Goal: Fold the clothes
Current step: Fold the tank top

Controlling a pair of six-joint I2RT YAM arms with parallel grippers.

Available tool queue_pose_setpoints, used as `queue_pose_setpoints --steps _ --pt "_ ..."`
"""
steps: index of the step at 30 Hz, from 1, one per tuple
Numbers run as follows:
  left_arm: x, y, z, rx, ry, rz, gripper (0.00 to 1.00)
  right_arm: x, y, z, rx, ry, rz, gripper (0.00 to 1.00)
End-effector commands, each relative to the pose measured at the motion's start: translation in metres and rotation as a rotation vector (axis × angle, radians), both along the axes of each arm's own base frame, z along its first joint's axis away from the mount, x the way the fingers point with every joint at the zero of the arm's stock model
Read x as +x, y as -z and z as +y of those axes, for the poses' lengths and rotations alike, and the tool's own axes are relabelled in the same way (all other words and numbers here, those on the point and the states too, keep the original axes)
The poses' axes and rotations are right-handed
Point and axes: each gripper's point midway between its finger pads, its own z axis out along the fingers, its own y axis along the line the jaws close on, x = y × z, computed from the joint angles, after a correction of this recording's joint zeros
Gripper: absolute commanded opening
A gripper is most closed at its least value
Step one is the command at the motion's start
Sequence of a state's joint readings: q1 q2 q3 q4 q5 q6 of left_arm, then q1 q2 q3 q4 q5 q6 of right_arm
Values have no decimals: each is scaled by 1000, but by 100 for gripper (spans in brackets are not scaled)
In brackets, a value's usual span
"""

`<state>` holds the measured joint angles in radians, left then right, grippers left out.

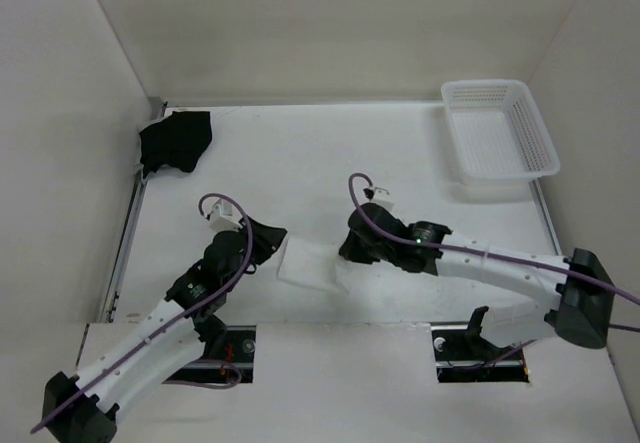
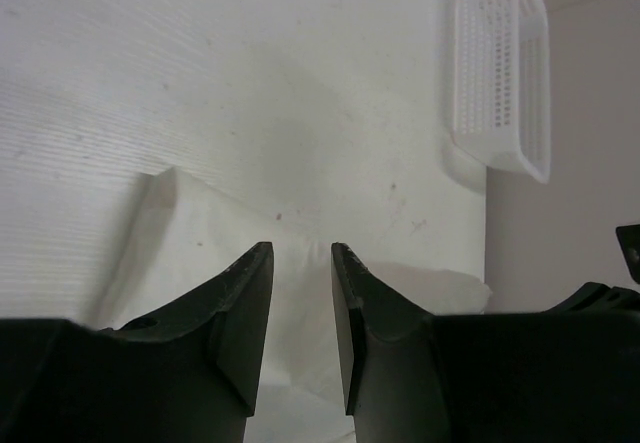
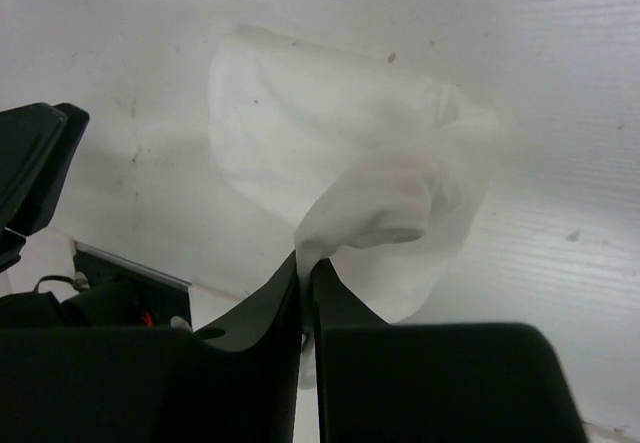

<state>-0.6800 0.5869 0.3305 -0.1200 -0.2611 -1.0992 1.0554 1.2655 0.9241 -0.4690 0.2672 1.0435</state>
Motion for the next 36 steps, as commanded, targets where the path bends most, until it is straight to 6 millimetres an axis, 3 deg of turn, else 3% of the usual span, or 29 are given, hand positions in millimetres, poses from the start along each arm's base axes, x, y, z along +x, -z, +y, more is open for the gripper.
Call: queue_pose_setpoints --steps 1,8,13,17,20,23,27,29,31,33,36 --pt "-9 25 15 64 29 59 28 11 -14 28 -6 -55 -28 10" --pt "0 29 37 34 -29 67 28 29 -8 84 -42 -109 -12 11" --pt "2 29 46 23 -49 59 27 35 11 123 -60 -152 15 12" --pt "2 23 53 29 -69 40 27 36 26 147 -53 -178 34 23" --pt "4 11 62 46 -94 13 27 32 10 163 30 -212 14 37" --pt "7 -4 64 47 -103 -10 28 28 -19 157 95 -223 -39 46" --pt "8 -14 46 22 -46 -10 28 26 -36 115 119 -156 -125 46" --pt "6 -15 26 -3 9 -12 28 19 -24 98 130 -145 -130 29" --pt "5 -12 3 -8 65 -19 28 16 0 90 123 -151 -92 13" --pt "5 -1 -15 21 98 -8 28 14 24 90 113 -181 -45 6" --pt "10 23 -28 65 107 25 28 26 39 93 118 -186 -60 6"
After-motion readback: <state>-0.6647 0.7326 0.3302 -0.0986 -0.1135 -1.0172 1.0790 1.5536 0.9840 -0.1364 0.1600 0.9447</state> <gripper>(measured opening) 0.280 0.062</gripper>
